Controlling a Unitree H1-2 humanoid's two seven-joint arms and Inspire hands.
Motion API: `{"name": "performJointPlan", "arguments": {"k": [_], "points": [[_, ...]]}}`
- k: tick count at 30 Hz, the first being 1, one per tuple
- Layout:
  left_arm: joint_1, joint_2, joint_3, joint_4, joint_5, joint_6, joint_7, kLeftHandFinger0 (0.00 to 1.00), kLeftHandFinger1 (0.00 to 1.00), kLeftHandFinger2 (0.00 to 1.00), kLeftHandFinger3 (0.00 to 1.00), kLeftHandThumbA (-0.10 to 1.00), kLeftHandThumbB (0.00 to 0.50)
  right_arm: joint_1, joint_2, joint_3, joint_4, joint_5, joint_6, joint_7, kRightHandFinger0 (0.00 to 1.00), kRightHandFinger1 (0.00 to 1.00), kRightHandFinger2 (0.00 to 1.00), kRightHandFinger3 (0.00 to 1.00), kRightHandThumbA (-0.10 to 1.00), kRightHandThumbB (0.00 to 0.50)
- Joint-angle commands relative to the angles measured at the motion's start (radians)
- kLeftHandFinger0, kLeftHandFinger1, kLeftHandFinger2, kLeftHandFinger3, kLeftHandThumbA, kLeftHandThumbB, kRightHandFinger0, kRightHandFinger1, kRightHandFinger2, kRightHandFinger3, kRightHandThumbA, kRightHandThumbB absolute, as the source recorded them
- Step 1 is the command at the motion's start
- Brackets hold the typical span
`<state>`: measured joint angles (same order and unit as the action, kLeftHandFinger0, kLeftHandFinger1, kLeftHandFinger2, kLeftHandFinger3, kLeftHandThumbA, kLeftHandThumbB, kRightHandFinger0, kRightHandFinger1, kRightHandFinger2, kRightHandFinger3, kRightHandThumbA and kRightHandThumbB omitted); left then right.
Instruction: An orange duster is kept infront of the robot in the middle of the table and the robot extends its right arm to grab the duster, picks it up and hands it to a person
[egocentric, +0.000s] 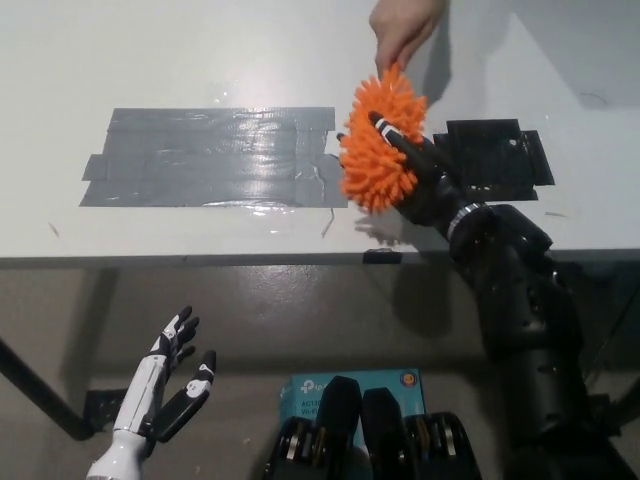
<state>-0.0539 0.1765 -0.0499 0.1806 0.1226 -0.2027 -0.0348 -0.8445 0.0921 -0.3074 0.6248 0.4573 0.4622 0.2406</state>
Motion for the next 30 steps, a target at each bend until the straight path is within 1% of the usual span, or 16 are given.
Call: {"name": "performJointPlan", "arguments": {"k": [1,2,4,7,14,15,16,17,18,22,24,26,27,28,29,30], "points": [[-0.015,0.003,0.008,-0.017,0.008,-0.027,0.010,0.96,1.00,1.00,1.00,0.53,0.111,0.024,-0.037,0.075,-0.106,0.025,0.004,0.132,1.00,1.00,1.00,1.00,0.51,0.461],[-0.015,0.003,0.008,-0.016,0.009,-0.029,0.011,0.97,1.00,1.00,1.00,0.53,0.112,0.035,-0.049,0.094,-0.132,0.008,-0.002,0.127,1.00,1.00,1.00,1.00,0.53,0.481],[-0.016,0.003,0.009,-0.013,0.007,-0.031,0.009,0.97,1.00,1.00,1.00,0.53,0.114,0.062,-0.072,0.118,-0.193,0.013,0.006,0.115,1.00,1.00,1.00,1.00,0.47,0.500],[-0.018,0.004,0.008,-0.015,0.006,-0.027,0.007,0.97,1.00,1.00,1.00,0.51,0.111,0.119,-0.133,0.187,-0.326,-0.071,0.005,0.100,1.00,1.00,1.00,1.00,0.58,0.500],[-0.036,0.009,0.009,-0.008,0.001,-0.033,0.002,0.94,0.98,1.00,1.00,0.47,0.108,0.308,-0.258,0.277,-0.715,-0.245,-0.072,0.033,1.00,1.00,1.00,1.00,0.74,0.477],[-0.043,0.010,0.007,-0.003,0.007,-0.030,0.003,0.94,0.98,1.00,1.00,0.47,0.107,0.375,-0.302,0.312,-0.828,-0.346,-0.102,0.017,1.00,1.00,1.00,1.00,0.90,0.420],[-0.047,0.010,0.006,-0.003,0.010,-0.025,0.004,0.94,0.98,1.00,1.00,0.47,0.106,0.452,-0.345,0.348,-0.940,-0.469,-0.155,0.004,1.00,1.00,1.00,1.00,0.94,0.401],[-0.047,0.010,0.006,-0.003,0.011,-0.024,0.003,0.94,0.98,1.00,1.00,0.47,0.106,0.467,-0.353,0.355,-0.961,-0.494,-0.167,0.001,1.00,1.00,1.00,1.00,0.94,0.401],[-0.048,0.008,0.006,0.001,0.009,-0.027,0.004,0.94,0.98,1.00,1.00,0.45,0.098,0.513,-0.359,0.362,-1.008,-0.539,-0.186,-0.012,1.00,1.00,1.00,1.00,0.89,0.389],[-0.029,0.009,0.001,0.002,0.013,-0.034,0.003,0.96,1.00,1.00,1.00,0.42,0.090,0.652,-0.352,0.377,-1.074,-0.650,-0.266,-0.068,1.00,1.00,1.00,1.00,0.88,0.369],[-0.023,0.010,-0.001,0.002,0.017,-0.033,0.004,0.98,1.00,1.00,1.00,0.50,0.103,0.708,-0.337,0.370,-1.060,-0.675,-0.317,-0.107,1.00,1.00,1.00,1.00,0.87,0.303],[-0.030,0.009,0.004,0.011,0.002,-0.033,0.000,0.95,1.00,1.00,1.00,0.63,0.133,0.748,-0.285,0.332,-0.973,-0.658,-0.425,-0.181,1.00,1.00,1.00,1.00,0.83,0.202],[-0.037,0.004,0.009,0.020,-0.016,-0.038,-0.004,0.94,1.00,1.00,1.00,0.76,0.123,0.760,-0.253,0.310,-0.903,-0.655,-0.496,-0.233,1.00,1.00,1.00,1.00,0.73,0.124],[-0.038,0.002,0.011,0.024,-0.023,-0.042,-0.005,0.94,1.00,1.00,1.00,0.76,0.123,0.764,-0.244,0.304,-0.882,-0.656,-0.520,-0.249,1.00,1.00,1.00,1.00,0.73,0.124],[-0.042,0.001,0.011,0.031,-0.026,-0.048,-0.005,0.93,1.00,1.00,1.00,0.84,0.138,0.769,-0.234,0.296,-0.843,-0.661,-0.557,-0.275,1.00,1.00,1.00,1.00,0.64,0.094],[-0.044,0.000,0.010,0.034,-0.025,-0.051,-0.005,0.93,1.00,1.00,1.00,0.88,0.153,0.769,-0.231,0.294,-0.815,-0.666,-0.577,-0.290,1.00,1.00,1.00,1.00,0.63,0.083]]}}
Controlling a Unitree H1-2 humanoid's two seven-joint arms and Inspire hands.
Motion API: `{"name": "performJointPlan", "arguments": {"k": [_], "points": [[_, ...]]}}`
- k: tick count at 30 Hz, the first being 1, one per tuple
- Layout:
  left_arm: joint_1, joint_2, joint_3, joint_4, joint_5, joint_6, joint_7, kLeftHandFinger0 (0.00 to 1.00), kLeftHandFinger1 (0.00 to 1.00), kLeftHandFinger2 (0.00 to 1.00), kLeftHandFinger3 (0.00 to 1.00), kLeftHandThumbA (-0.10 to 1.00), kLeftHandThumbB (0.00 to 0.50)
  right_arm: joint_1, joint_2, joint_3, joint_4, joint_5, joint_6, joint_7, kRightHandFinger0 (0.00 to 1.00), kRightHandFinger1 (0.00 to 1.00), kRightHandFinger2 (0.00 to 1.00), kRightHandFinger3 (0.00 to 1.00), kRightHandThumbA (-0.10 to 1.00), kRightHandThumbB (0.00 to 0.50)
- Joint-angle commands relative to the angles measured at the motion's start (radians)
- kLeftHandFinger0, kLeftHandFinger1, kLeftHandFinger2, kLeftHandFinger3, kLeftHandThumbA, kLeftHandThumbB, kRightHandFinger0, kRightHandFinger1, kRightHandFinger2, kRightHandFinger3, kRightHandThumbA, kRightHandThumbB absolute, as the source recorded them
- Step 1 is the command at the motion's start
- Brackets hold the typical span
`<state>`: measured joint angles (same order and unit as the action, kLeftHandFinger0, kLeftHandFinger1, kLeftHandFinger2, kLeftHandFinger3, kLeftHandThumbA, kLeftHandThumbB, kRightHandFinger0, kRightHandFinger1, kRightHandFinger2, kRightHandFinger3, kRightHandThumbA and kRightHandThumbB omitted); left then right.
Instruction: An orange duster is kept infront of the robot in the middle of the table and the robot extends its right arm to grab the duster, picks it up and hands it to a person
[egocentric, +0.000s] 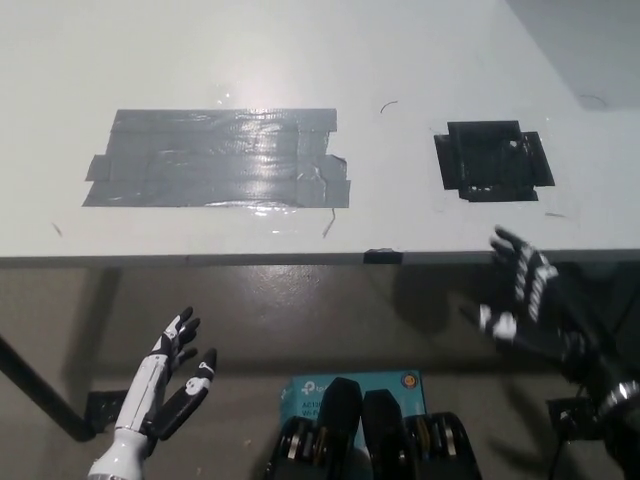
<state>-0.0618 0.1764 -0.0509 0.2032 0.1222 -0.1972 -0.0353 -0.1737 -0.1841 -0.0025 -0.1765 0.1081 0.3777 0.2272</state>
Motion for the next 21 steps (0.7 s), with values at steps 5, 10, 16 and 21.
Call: {"name": "performJointPlan", "arguments": {"k": [5,10,16,21], "points": [[-0.039,0.002,0.010,0.029,-0.026,-0.090,-0.004,0.95,1.00,1.00,1.00,1.00,0.147,0.101,0.065,-0.012,0.148,-0.334,-0.605,-0.345,1.00,1.00,1.00,1.00,0.74,0.094],[-0.033,-0.001,0.008,0.038,-0.038,-0.095,-0.013,0.96,1.00,1.00,1.00,1.00,0.144,0.113,0.059,-0.005,0.208,-0.326,-0.636,-0.338,1.00,1.00,1.00,1.00,0.78,0.098],[-0.037,0.003,0.008,0.044,-0.031,-0.107,-0.006,0.94,1.00,1.00,1.00,1.00,0.166,0.102,0.056,0.009,0.256,-0.342,-0.657,-0.341,1.00,1.00,1.00,1.00,0.80,0.127],[-0.021,0.000,0.006,0.031,-0.037,-0.097,-0.010,0.96,1.00,1.00,1.00,1.00,0.178,0.116,0.056,0.013,0.261,-0.350,-0.680,-0.340,1.00,1.00,1.00,1.00,0.86,0.138]]}}
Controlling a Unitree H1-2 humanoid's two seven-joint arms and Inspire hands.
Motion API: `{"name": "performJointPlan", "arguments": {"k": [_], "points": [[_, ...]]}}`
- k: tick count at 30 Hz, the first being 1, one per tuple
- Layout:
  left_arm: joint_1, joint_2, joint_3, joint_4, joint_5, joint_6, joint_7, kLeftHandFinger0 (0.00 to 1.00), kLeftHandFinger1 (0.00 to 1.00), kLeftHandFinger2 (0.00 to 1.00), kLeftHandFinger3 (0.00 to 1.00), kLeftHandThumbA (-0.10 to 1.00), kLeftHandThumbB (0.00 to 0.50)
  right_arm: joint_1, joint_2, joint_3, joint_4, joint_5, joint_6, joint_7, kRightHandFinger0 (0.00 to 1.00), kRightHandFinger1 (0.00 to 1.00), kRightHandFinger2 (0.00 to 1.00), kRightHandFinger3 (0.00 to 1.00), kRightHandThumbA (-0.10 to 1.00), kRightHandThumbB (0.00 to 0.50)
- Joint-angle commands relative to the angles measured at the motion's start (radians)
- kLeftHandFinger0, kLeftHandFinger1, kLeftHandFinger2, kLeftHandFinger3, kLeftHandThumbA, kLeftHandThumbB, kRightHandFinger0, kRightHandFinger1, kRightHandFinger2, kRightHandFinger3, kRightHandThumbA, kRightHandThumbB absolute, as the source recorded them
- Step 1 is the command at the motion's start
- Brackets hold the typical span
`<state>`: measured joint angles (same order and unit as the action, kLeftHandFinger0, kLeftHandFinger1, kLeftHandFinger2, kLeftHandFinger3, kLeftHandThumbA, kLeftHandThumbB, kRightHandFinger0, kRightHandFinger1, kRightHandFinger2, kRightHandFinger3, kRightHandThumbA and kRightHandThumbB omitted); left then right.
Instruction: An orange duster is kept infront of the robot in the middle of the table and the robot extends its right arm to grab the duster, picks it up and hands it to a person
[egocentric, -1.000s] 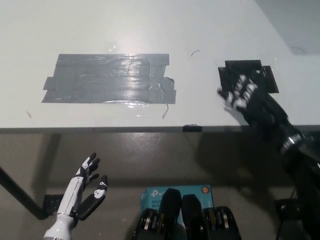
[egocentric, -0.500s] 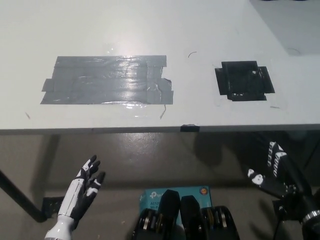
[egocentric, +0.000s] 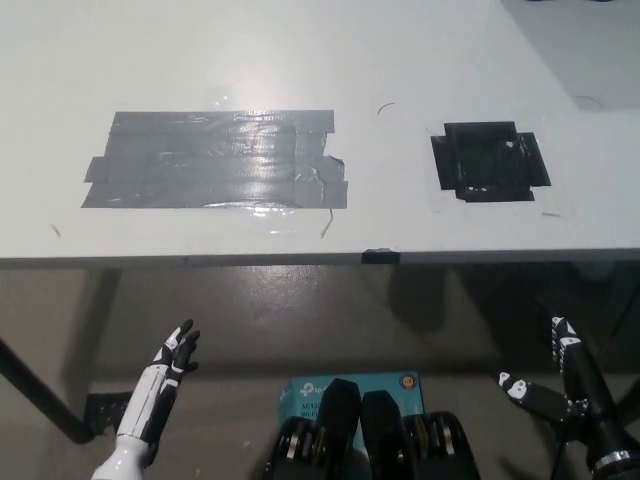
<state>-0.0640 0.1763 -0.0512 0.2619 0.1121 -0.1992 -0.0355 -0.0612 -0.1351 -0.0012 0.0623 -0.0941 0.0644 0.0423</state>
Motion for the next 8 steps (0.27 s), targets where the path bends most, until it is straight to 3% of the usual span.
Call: {"name": "performJointPlan", "arguments": {"k": [1,4,8], "points": [[-0.017,0.001,0.005,-0.028,-0.026,-0.097,-0.011,0.96,1.00,1.00,1.00,1.00,0.179,0.005,0.008,0.012,0.022,-0.148,-0.370,-0.155,1.00,1.00,1.00,1.00,0.87,0.138],[-0.013,0.005,0.008,-0.030,-0.028,-0.096,-0.011,0.97,1.00,1.00,1.00,1.00,0.173,-0.004,0.008,0.017,0.038,-0.126,-0.391,-0.134,1.00,1.00,1.00,1.00,0.98,0.177],[-0.016,0.002,0.012,-0.035,-0.032,-0.080,-0.009,0.99,1.00,1.00,1.00,1.00,0.191,-0.017,0.007,0.021,0.044,-0.126,-0.402,-0.130,1.00,1.00,1.00,1.00,1.00,0.192]]}}
